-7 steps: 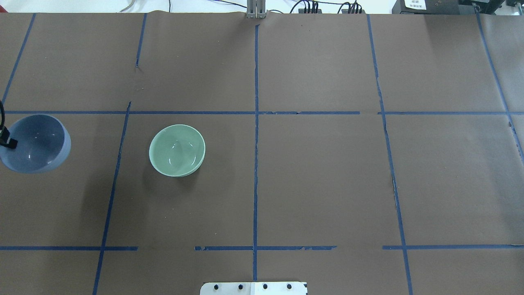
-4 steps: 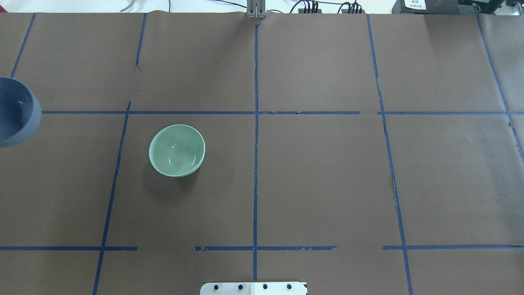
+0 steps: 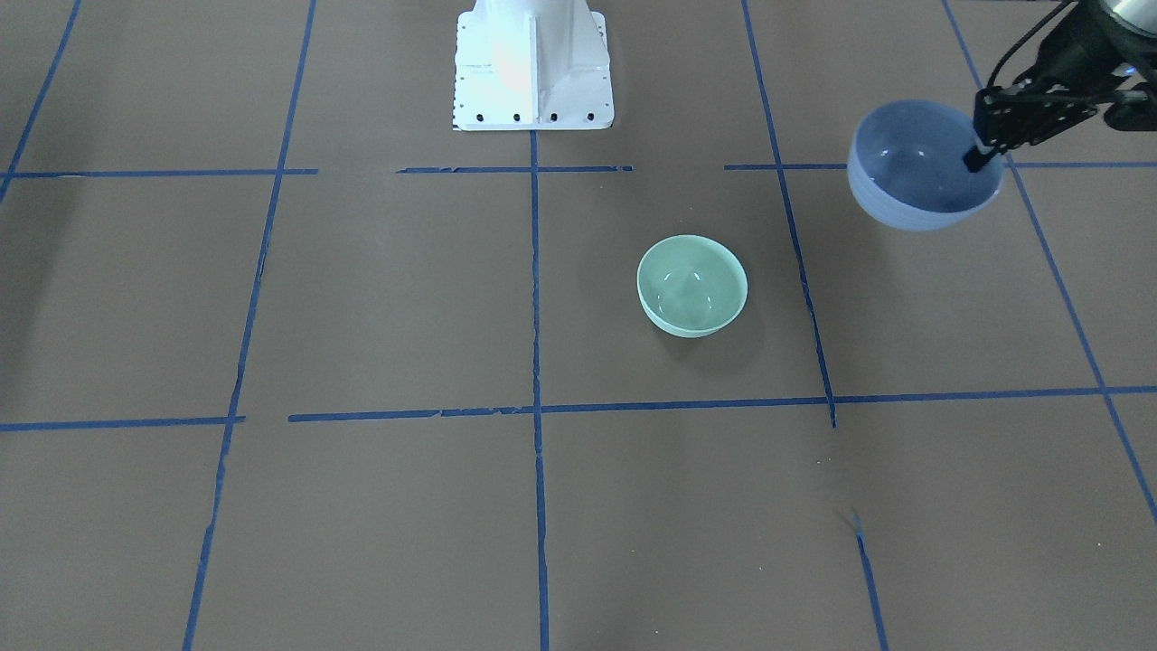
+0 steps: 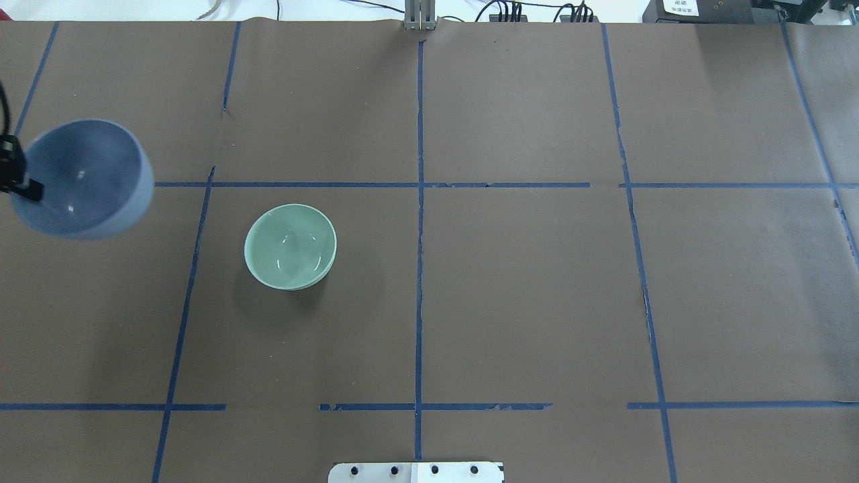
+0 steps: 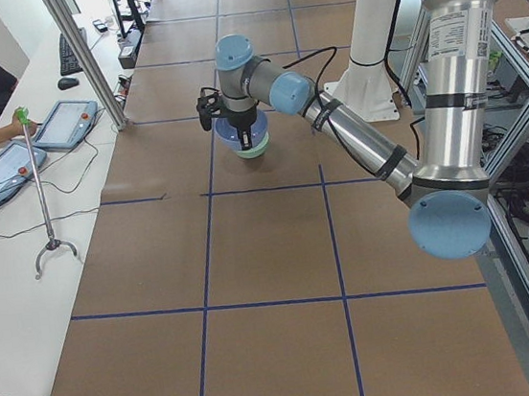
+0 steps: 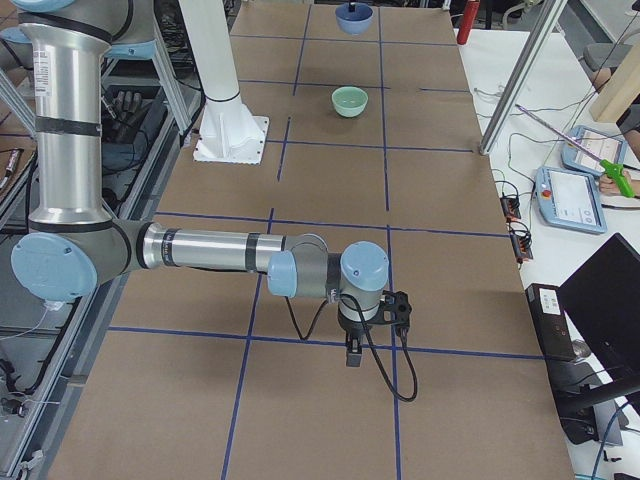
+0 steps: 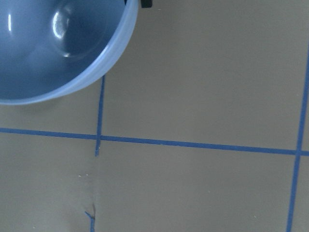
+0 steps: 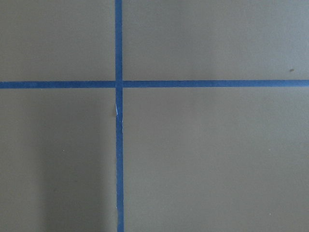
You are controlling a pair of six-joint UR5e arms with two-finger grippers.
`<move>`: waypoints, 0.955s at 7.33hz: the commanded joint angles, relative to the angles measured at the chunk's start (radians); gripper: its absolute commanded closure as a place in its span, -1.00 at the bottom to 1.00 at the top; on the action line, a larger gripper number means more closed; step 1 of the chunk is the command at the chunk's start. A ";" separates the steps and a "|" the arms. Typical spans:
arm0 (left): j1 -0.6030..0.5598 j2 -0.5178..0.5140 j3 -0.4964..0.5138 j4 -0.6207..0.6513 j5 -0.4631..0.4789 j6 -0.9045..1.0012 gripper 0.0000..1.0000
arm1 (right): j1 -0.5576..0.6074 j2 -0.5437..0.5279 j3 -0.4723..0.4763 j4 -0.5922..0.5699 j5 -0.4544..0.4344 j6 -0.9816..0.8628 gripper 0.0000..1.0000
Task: Stack blue bowl on green bowl
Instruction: 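Close the left gripper on the blue bowl rim and lift it, then carry the blue bowl with the left gripper over the green bowl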
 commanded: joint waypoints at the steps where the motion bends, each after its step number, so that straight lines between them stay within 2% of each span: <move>1: 0.193 -0.032 0.092 -0.276 0.013 -0.312 1.00 | 0.000 0.000 0.000 0.000 0.000 0.000 -1.00; 3: 0.296 -0.146 0.218 -0.325 0.137 -0.397 1.00 | 0.000 0.000 0.000 0.000 0.000 0.000 -1.00; 7: 0.361 -0.178 0.283 -0.341 0.196 -0.401 1.00 | 0.000 0.000 0.000 0.000 0.000 0.000 -1.00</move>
